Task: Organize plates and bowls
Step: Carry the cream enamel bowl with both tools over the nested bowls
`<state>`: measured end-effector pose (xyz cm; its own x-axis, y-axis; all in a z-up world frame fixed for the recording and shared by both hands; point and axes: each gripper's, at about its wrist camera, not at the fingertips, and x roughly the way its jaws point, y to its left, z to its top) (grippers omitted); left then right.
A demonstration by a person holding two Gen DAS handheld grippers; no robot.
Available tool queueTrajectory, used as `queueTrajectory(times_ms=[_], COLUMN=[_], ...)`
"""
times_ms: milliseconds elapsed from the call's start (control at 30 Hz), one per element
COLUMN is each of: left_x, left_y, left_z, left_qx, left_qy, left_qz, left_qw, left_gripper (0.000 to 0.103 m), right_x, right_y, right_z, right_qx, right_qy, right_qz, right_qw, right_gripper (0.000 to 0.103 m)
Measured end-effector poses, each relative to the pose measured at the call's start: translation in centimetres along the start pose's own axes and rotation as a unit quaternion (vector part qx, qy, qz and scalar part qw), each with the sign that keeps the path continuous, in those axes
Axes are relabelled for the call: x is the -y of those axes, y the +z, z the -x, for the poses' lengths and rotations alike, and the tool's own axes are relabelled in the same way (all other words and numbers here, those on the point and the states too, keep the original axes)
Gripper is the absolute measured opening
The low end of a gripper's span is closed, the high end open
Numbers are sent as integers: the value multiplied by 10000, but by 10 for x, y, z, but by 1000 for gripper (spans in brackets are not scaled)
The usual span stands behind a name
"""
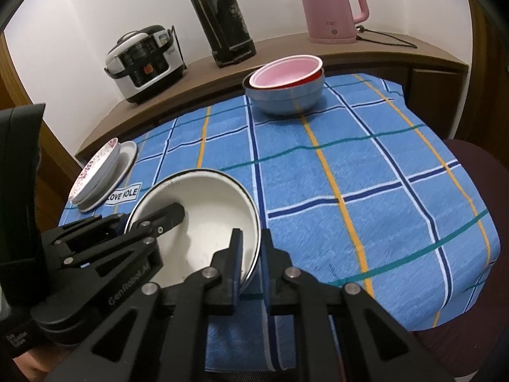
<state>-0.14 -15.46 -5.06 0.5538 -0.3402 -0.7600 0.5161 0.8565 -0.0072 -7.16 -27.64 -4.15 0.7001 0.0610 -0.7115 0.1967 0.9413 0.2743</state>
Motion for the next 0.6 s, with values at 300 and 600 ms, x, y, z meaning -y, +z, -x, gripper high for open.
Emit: queueTrajectory(times_ms=[300,600], left_x=[7,15], left_y=[16,32], left_z=[1,3], left_qx=[112,218], left_qy=[-4,-36], left_qz=[-51,-99], left_qw=[9999,9997], left_gripper=[15,15], right_x=[8,15], right_y=[14,29], right_z=[5,10], right_qx=[107,218], right_qy=[5,-6], right_qz=[12,10], right_qw=[9999,9998], right_gripper=[10,10])
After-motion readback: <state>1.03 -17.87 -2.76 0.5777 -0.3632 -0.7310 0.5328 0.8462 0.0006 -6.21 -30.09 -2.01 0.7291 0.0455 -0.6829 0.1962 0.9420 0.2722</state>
